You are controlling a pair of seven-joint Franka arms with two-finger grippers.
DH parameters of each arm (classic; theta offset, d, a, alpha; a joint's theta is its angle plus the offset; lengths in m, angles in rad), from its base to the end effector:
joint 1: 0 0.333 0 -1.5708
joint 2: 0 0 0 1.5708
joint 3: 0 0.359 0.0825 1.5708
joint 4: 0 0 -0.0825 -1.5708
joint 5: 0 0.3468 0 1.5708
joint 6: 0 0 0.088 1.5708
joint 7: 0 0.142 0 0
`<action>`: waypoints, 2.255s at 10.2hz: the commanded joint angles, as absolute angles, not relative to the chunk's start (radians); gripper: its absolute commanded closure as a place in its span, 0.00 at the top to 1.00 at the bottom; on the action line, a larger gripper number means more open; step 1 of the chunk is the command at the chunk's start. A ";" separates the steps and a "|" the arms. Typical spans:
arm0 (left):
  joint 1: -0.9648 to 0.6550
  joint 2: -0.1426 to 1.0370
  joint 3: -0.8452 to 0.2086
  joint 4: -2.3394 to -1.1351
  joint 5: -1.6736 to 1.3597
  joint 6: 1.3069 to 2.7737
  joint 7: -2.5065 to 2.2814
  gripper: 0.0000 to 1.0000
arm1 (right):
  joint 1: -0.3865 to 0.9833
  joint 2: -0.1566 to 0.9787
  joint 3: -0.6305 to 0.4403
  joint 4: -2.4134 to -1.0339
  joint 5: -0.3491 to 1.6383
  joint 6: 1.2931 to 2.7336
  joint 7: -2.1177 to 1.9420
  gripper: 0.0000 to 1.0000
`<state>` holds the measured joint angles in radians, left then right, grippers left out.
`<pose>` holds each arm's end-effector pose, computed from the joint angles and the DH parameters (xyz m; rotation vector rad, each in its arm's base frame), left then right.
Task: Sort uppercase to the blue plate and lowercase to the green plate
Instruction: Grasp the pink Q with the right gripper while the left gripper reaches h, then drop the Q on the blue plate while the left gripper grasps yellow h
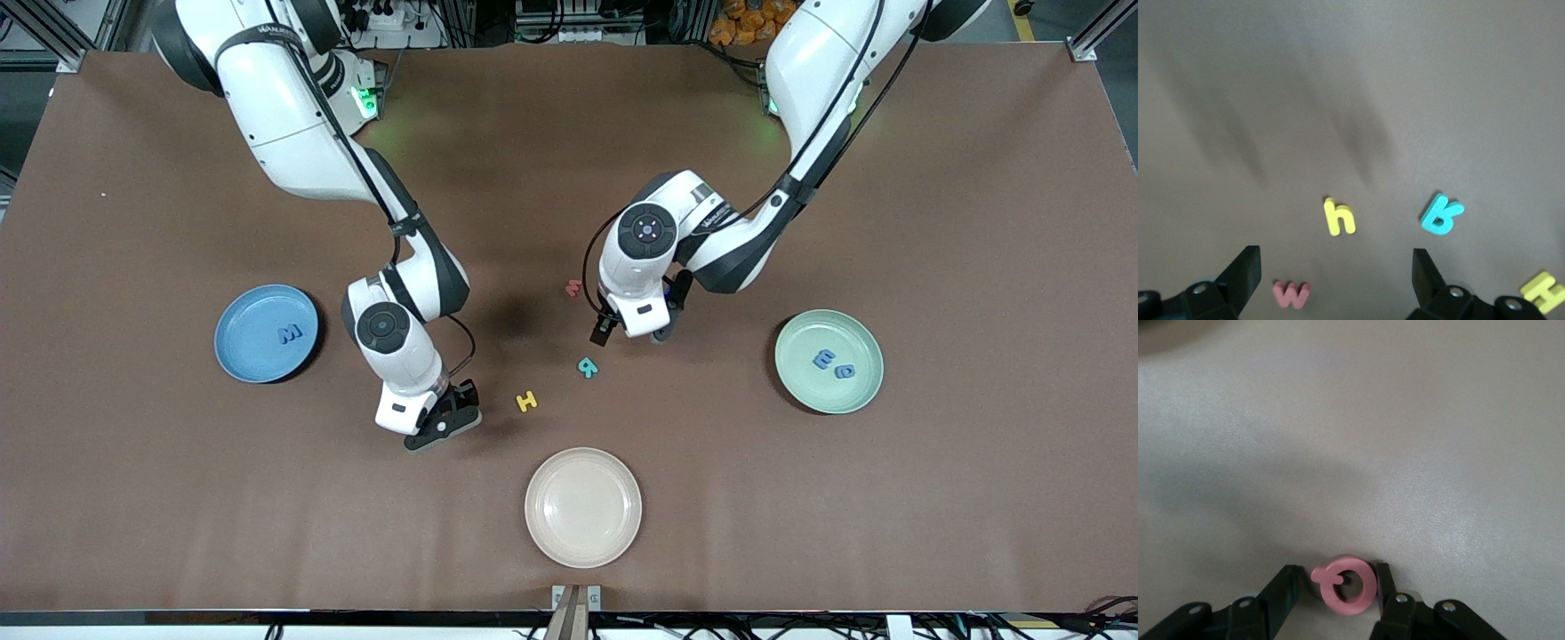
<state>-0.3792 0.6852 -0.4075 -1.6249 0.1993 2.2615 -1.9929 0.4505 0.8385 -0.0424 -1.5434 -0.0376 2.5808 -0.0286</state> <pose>0.5216 -0.4485 0.2686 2.5958 1.7076 -0.1484 0.6724 0.2972 0.1956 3.0200 0.7450 0.3210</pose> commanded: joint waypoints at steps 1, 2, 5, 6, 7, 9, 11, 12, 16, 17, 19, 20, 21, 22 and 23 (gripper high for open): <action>-0.383 0.756 -0.410 -1.580 0.258 2.252 -2.054 1.00 | 0.445 0.848 -0.043 -1.545 -0.032 2.580 -0.055 0.43; -0.383 0.770 -0.399 -1.582 0.285 2.252 -2.054 1.00 | 0.445 0.848 -0.043 -1.545 -0.032 2.577 -0.055 0.41; -0.385 0.802 -0.399 -1.582 0.288 2.252 -2.049 1.00 | 0.443 0.847 -0.043 -1.543 -0.032 2.569 -0.054 0.35; -0.385 0.804 -0.399 -1.582 0.284 2.252 -2.051 1.00 | 0.443 0.847 -0.043 -1.543 -0.032 2.568 -0.054 0.35; -0.385 0.804 -0.399 -1.582 0.281 2.252 -2.048 1.00 | 0.443 0.845 -0.043 -1.543 -0.032 2.565 -0.055 0.35; -0.385 0.805 -0.399 -1.582 0.284 2.252 -2.046 1.00 | 0.437 0.836 -0.043 -1.539 -0.032 2.534 -0.086 0.35; -0.388 0.816 -0.399 -1.582 0.279 2.252 -2.049 1.00 | 0.433 0.816 -0.044 -1.537 -0.032 2.459 -0.121 0.35; -0.391 0.818 -0.399 -1.582 0.276 2.252 -2.051 1.00 | 0.430 0.799 -0.044 -1.537 -0.032 2.410 -0.126 0.35; -0.403 0.824 -0.403 -1.580 0.273 2.252 -2.052 1.00 | 0.400 0.711 -0.049 -1.542 -0.031 2.188 -0.173 0.35; -0.403 0.824 -0.405 -1.578 0.273 2.252 -2.052 1.00 | 0.396 0.687 -0.064 -1.542 -0.031 2.092 -0.176 0.35; -0.405 0.825 -0.405 -1.578 0.273 2.252 -2.051 1.00 | 0.396 0.667 -0.098 -1.545 -0.032 1.956 -0.173 0.35; -0.405 0.825 -0.406 -1.578 0.273 2.252 -2.049 1.00 | 0.399 0.643 -0.113 -1.571 -0.032 1.897 -0.166 0.35; -0.405 0.825 -0.407 -1.577 0.273 2.252 -2.048 1.00 | 0.396 0.602 -0.132 -1.645 -0.032 1.879 -0.167 0.35; -0.405 0.827 -0.407 -1.577 0.273 2.252 -2.048 1.00 | 0.394 0.551 -0.141 -1.743 -0.032 1.905 -0.167 0.34; -0.410 0.827 -0.407 -1.577 0.275 2.252 -2.046 1.00 | 0.394 0.526 -0.144 -1.802 -0.032 1.913 -0.167 0.34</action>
